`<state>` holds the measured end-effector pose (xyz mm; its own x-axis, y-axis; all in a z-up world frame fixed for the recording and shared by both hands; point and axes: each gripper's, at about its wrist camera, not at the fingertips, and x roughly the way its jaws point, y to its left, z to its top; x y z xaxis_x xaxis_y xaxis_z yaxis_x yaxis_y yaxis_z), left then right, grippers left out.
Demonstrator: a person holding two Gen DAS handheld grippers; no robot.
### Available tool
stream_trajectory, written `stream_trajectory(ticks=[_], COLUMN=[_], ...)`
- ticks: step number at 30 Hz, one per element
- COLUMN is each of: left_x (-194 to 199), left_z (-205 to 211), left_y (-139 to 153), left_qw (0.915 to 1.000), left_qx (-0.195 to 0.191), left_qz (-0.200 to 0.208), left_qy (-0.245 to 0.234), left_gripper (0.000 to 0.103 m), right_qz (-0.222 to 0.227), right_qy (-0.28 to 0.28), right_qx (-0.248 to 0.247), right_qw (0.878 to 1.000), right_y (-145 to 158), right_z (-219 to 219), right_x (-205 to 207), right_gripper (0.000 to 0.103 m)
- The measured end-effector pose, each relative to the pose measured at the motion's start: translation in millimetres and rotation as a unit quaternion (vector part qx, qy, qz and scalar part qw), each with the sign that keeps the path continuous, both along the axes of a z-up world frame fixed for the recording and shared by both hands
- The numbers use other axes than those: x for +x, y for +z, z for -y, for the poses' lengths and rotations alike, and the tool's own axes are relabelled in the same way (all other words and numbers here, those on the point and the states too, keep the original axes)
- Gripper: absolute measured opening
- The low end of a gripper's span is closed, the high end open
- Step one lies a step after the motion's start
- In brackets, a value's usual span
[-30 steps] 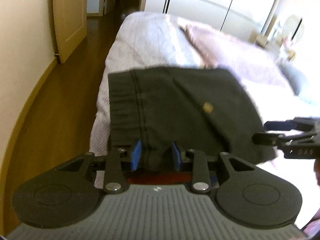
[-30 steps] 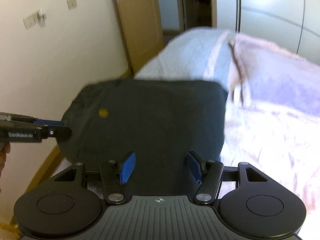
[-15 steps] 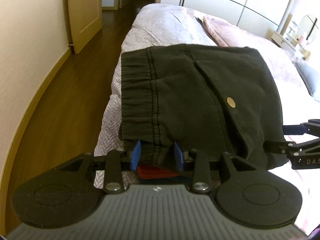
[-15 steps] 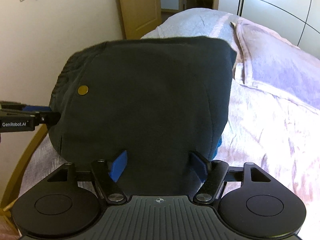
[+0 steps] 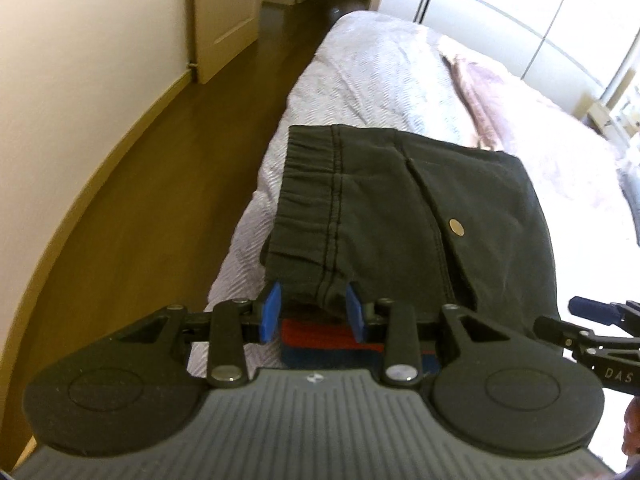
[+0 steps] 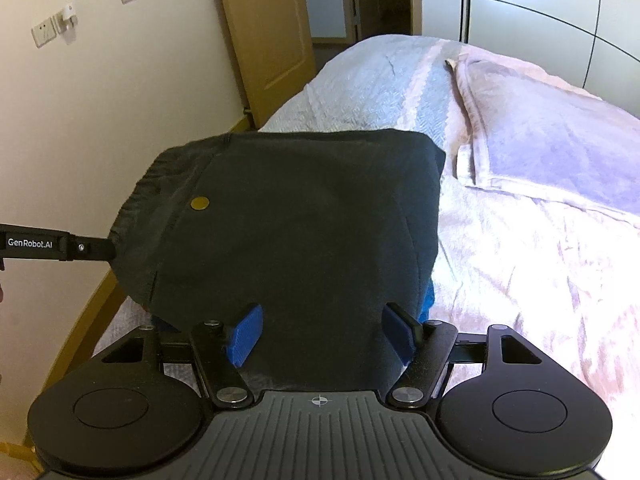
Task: Fold clothes
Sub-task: 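Press the trouser bundle flat on the stack and open both grippers, then withdraw both grippers open from the clothes stack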
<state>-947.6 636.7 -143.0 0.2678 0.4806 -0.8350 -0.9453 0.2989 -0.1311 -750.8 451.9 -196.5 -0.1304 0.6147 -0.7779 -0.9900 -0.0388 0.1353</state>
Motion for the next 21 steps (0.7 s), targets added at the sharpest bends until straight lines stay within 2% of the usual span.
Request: stream_trajectory(ticks=[9, 15, 21], left_x=[11.1, 26.8, 39.6], left_z=[40.8, 67.6, 91.5], left_y=[38.5, 71.4, 97.2], left_qw=[0.9989, 0.9984, 0.9976], left_qx=[-0.002, 0.011, 0.026], left_qz=[-0.04, -0.054, -0.063], left_qy=[0.027, 0.015, 0.008], left_gripper=[0.035, 0.039, 0.042], right_qz=[-0.017, -0.024, -0.007], right_qy=[-0.018, -0.029, -0.037], right_qx=[-0.015, -0.036, -0.038], right_qw=[1.0, 0.999, 0.999], right_y=[24.2, 55.0, 75.4], right_z=[33.1, 54.8, 69.4], right_x=[2.3, 9.7, 3.3], right_gripper=[0.069, 0.07, 0.07])
